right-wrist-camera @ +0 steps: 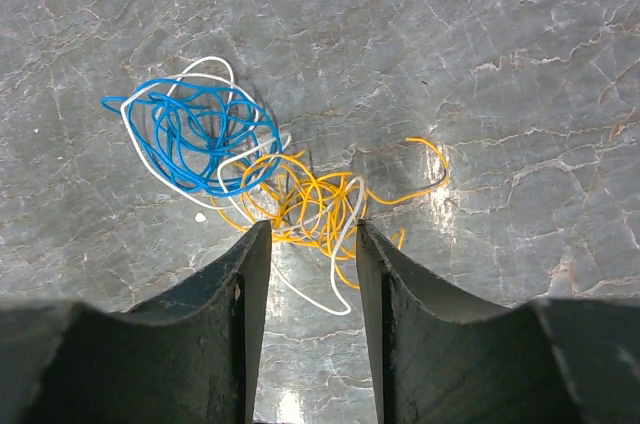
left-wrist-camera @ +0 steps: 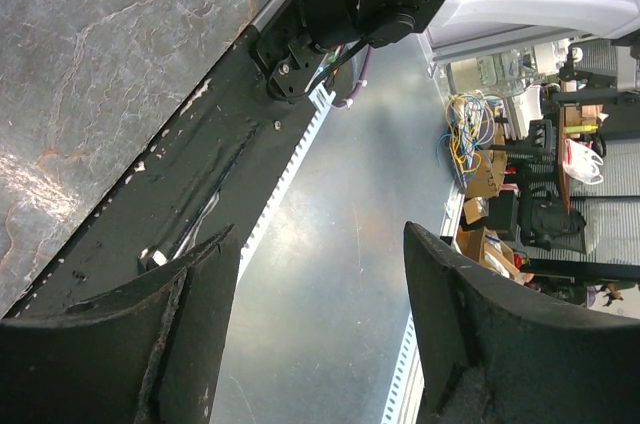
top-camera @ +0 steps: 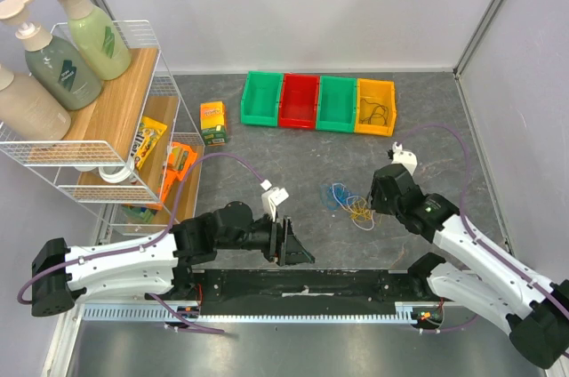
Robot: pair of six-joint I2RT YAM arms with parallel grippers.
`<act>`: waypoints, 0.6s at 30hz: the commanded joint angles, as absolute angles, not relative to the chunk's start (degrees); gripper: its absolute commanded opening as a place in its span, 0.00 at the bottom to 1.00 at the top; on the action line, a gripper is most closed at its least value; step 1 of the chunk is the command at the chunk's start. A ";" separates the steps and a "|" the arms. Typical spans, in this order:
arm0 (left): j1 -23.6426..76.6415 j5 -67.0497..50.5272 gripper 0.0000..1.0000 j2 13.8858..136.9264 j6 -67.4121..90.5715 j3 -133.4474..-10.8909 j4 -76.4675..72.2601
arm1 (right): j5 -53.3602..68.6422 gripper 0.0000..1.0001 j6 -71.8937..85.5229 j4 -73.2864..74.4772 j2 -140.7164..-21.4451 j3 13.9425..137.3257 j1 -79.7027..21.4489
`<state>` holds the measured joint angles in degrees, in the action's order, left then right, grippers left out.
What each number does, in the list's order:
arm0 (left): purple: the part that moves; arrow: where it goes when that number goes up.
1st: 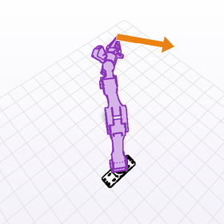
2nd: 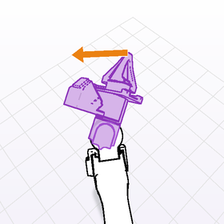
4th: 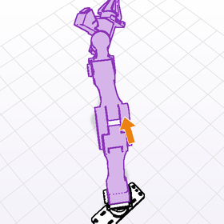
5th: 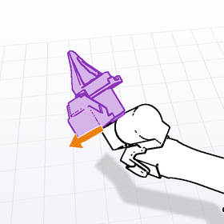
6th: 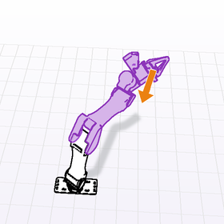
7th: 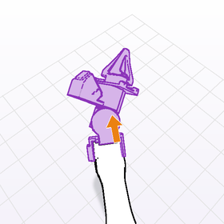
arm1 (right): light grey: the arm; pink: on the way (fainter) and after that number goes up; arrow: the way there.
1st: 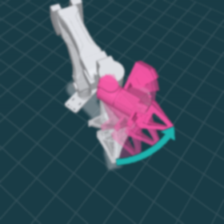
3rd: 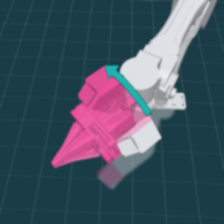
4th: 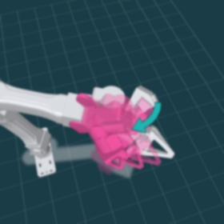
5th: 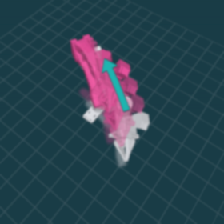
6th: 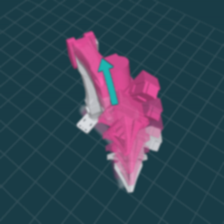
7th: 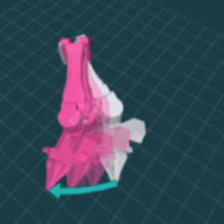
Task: Untangle the cables
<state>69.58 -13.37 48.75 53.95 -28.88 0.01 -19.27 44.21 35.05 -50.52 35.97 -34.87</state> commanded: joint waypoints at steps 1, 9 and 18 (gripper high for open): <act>69.96 -12.74 0.72 49.92 54.85 -29.44 -3.60 | -20.12 0.46 46.50 34.46 -48.16 33.84 -34.89; 70.84 -13.54 0.72 51.95 54.49 -30.76 -3.96 | -19.17 0.43 48.16 31.74 -53.96 31.56 -34.89; 70.93 -13.45 0.72 52.47 54.40 -30.85 -3.96 | -21.88 0.32 46.76 27.07 -53.26 29.44 -34.89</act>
